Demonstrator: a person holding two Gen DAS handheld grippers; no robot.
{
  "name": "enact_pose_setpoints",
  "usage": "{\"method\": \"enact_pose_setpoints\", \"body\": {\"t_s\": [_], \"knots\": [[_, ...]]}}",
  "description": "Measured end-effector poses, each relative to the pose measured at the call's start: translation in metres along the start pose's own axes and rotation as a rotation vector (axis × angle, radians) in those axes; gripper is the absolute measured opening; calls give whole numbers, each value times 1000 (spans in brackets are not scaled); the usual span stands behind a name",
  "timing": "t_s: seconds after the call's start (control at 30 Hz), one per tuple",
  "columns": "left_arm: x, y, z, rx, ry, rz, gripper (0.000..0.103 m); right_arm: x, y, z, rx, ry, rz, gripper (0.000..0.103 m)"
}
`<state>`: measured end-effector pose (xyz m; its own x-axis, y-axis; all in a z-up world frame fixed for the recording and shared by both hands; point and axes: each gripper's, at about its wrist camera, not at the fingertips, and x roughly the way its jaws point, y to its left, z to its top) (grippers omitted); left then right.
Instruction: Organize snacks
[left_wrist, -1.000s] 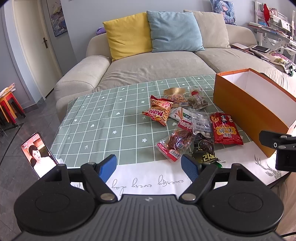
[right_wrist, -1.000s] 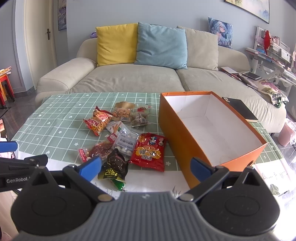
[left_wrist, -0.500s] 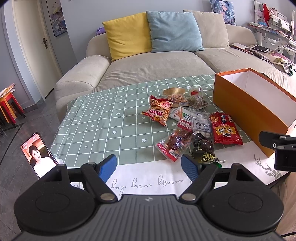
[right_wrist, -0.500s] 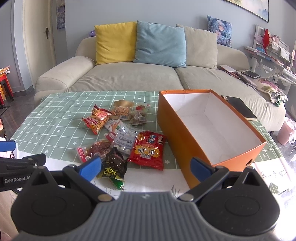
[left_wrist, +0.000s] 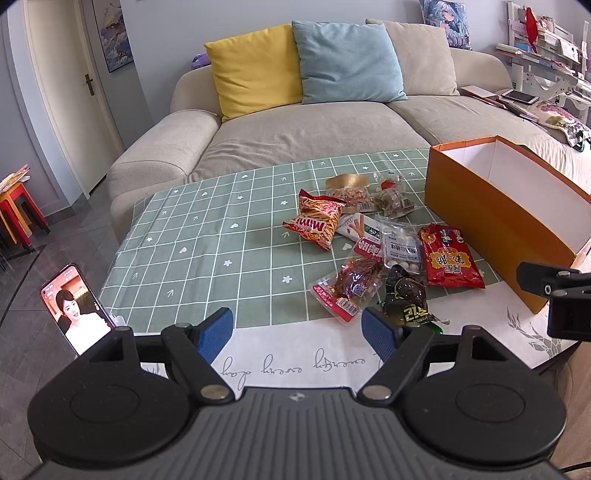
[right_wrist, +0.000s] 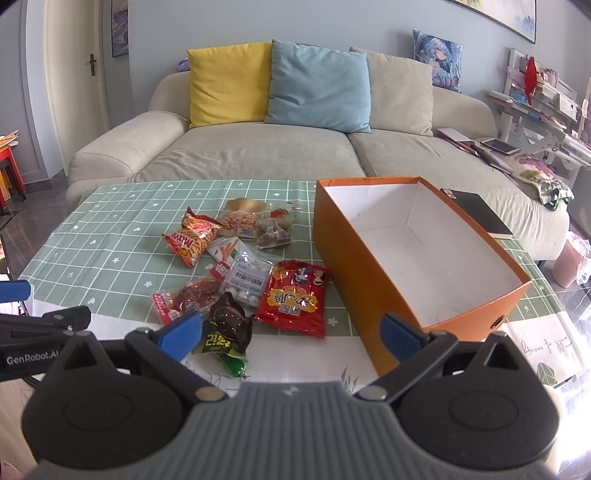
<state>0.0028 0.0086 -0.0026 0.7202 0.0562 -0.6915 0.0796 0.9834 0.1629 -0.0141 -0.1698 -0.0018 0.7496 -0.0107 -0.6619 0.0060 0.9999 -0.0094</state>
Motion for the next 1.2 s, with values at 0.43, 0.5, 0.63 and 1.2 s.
{"method": "enact_pose_setpoints", "body": {"t_s": [0.43,0.5,0.63,1.2], "knots": [[5,-5,0,19,10,-39,93,2,-1,1,3,12,3,100],[8,-6,2,37,10,-57,91,5,-2,2,3,24,12,99],[17,-8,7,81,25,-71,86,13,-4,6,8,52,34,99],[68,-9,29,80,132,-199,47,70,-8,26,-24,125,92,64]]}}
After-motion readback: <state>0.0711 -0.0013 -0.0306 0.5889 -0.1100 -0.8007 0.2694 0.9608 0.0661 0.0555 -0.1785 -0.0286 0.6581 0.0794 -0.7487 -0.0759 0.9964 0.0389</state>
